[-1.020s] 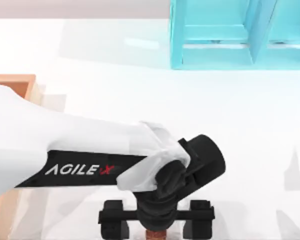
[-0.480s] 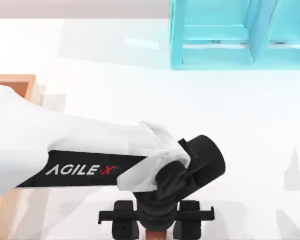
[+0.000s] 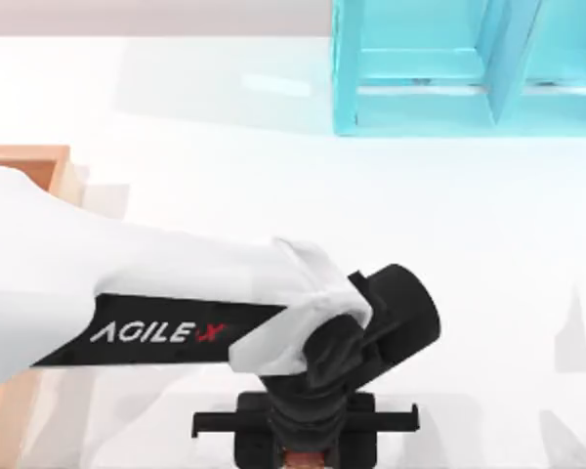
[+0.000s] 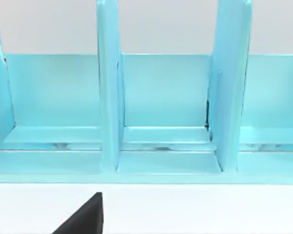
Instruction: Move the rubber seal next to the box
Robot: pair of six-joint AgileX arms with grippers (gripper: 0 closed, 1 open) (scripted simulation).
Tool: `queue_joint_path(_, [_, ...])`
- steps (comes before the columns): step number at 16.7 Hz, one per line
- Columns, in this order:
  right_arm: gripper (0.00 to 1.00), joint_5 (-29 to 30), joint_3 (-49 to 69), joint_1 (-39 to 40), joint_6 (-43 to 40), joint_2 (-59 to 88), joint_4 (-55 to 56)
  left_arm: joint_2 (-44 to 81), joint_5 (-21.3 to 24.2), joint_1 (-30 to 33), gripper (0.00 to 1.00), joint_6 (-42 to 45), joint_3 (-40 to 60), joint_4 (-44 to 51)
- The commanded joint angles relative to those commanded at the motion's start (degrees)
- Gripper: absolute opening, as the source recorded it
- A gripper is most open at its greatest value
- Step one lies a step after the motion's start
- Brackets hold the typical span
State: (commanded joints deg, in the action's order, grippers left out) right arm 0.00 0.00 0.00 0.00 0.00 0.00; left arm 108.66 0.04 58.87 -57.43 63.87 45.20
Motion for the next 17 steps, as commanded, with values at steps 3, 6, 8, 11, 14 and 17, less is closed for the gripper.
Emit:
queue_joint_path(3, [1.00,0.00,0.00,0.00,0.00,0.00,0.00,0.00,0.00,0.00,0.00,0.00,0.00,0.00])
queue_joint_path(6, [1.00,0.00,0.00,0.00,0.00,0.00,0.00,0.00,0.00,0.00,0.00,0.00,0.00,0.00])
queue_joint_path(8, [1.00,0.00,0.00,0.00,0.00,0.00,0.00,-0.16,0.00,0.01,0.00,0.03,0.21,0.22])
queue_joint_path(11, [1.00,0.00,0.00,0.00,0.00,0.00,0.00,-1.67,-0.05,-0.02,0.00,-0.23,2.50,4.11])
queue_joint_path(14, [1.00,0.00,0.00,0.00,0.00,0.00,0.00,-3.88,-0.03,0.08,0.00,-0.18,5.41,9.60])
queue_joint_path(17, [1.00,0.00,0.00,0.00,0.00,0.00,0.00,-4.80,-0.01,0.07,0.00,-0.09,6.36,11.04])
